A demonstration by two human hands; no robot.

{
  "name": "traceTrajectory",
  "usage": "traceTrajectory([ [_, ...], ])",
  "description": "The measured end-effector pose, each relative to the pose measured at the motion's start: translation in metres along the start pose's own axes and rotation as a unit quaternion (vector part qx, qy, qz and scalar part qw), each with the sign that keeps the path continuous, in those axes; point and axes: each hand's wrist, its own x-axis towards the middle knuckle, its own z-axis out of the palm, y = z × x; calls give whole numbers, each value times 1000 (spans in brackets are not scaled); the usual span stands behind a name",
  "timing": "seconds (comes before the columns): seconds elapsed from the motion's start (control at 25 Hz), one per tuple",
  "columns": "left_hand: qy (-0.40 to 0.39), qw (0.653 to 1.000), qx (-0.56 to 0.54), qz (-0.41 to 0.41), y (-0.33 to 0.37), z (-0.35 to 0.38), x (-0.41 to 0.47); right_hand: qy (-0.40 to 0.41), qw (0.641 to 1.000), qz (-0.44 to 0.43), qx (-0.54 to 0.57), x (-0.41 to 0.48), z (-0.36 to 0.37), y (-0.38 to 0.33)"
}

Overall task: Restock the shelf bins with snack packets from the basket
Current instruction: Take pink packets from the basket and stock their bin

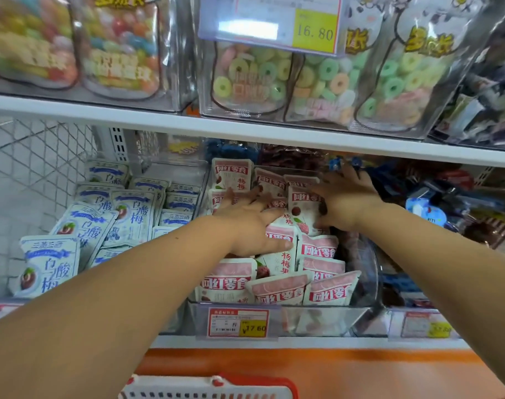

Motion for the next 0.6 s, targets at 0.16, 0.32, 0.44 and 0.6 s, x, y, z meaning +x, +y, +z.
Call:
traceTrajectory([
  [0.16,82,995,-62,7,-3,-15,-49,114,986,13,121,-47,-16,-3],
  [0.32,291,945,-130,69,-8,2,-128,268,880,-73,385,-130,-24,-56],
  [0.44,396,898,-177,68,-6,64,-196,233,832,-168,475,-185,-10,-119],
  [0.6,183,952,-238,-62,1,189,-256,-208,866,-218,400,-221,78,-202],
])
